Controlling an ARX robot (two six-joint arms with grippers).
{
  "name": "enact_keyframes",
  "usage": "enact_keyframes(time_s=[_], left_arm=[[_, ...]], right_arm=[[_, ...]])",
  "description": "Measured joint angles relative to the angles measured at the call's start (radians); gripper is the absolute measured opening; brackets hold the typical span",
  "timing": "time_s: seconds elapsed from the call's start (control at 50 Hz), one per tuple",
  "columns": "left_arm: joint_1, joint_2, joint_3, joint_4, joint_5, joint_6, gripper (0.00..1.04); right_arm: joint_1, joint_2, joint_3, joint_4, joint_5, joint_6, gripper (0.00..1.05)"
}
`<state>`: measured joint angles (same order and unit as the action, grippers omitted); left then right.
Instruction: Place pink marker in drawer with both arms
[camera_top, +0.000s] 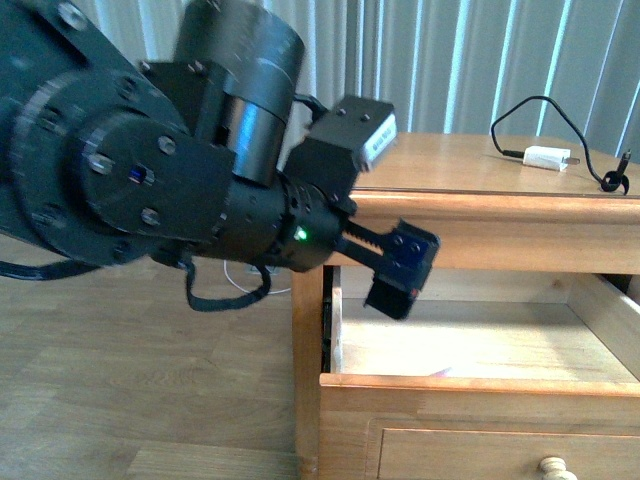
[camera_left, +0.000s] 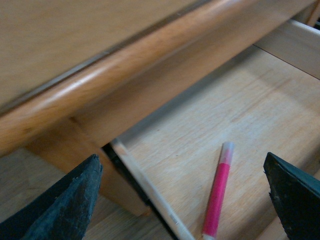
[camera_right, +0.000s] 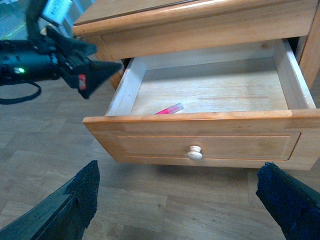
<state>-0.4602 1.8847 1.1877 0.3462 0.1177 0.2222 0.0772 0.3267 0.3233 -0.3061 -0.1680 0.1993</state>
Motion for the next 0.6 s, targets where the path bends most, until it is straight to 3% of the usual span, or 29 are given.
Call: enact_keyframes(time_s=[0.38, 0.6], left_arm=[[0.136, -0.513, -0.409, 0.087, -0.094, -0.132, 0.99], [0.237, -0.930, -0.676, -0.037, -0.100, -0.222, 0.99]], right_arm=[[0.000, 0.000, 0.000, 0.000, 0.000, 0.000, 0.96], [0.000, 0.000, 0.000, 0.000, 0.000, 0.000, 0.96]])
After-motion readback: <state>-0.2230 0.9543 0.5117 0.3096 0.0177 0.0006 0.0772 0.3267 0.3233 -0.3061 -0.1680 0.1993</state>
